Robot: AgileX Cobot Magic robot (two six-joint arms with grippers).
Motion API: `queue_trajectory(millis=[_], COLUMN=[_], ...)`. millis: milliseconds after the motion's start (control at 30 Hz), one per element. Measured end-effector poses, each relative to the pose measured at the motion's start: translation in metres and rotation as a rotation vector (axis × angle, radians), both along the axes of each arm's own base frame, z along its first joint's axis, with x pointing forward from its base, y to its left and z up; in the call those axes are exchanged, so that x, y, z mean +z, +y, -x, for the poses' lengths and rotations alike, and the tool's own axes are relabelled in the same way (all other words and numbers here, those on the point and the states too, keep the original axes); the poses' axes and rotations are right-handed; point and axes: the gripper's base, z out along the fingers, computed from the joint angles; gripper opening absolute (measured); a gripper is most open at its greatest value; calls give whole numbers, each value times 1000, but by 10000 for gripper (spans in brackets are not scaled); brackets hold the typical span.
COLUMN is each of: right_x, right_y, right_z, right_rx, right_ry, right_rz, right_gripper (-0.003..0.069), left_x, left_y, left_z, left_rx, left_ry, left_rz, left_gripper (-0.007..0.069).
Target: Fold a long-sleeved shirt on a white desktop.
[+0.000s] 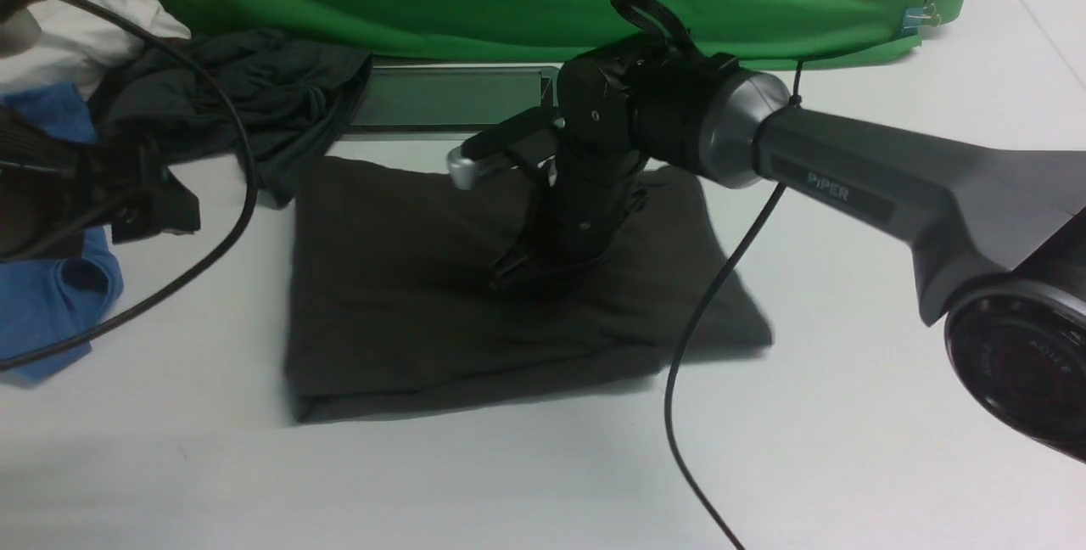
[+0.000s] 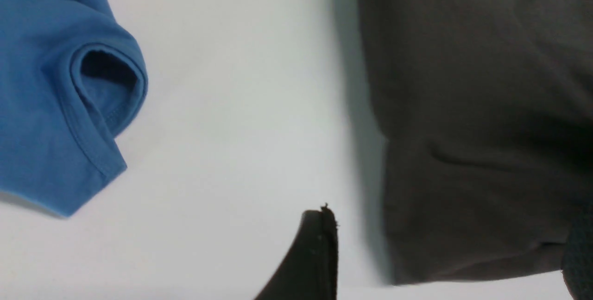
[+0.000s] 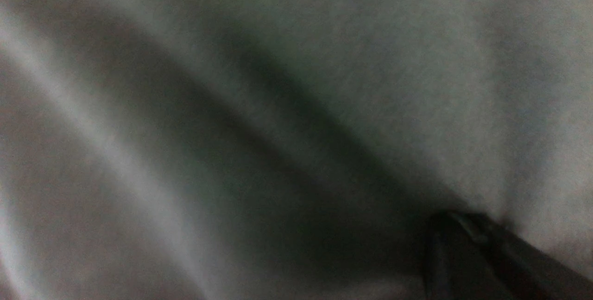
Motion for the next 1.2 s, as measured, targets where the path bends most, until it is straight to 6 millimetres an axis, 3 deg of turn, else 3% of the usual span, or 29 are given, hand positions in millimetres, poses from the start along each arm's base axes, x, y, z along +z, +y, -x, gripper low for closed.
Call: queue_trajectory(millis=[300, 467, 700, 833, 933, 967, 1067, 1100, 1200], right_x=[-1, 0, 8, 41, 93, 96, 143, 144, 150], right_y=[-56, -58, -44, -43, -56, -57, -93, -95, -135], right_z=[-28, -23, 1, 8, 12, 12, 10, 10, 11], right_rx=[-152, -170, -130, -45, -17, -19, -72, -75, -122], right_ry=[47, 84, 124, 54, -77, -85, -235, -246, -340], right_rz=[58, 46, -15, -57, -95, -97, -153, -157, -166], right_gripper=[25, 34, 42, 50, 58, 59, 62, 62, 62], left_x=[0, 0, 0, 0, 1, 1, 1, 1, -8], left_y=[0, 0, 0, 0, -2, -2, -6, -7, -9], left_z=[-1, -1, -1, -1, -1, -1, -3, -4, -13], left_rx=[3, 3, 5, 4, -6, -7, -31, -33, -46], left_ry=[-10, -11, -12, -13, -20, -21, -33, -32, -6], left_rz=[-2, -2, -2, 0, 22, 23, 68, 70, 124], left_gripper=[689, 689, 682, 671, 667, 667, 652, 651, 621])
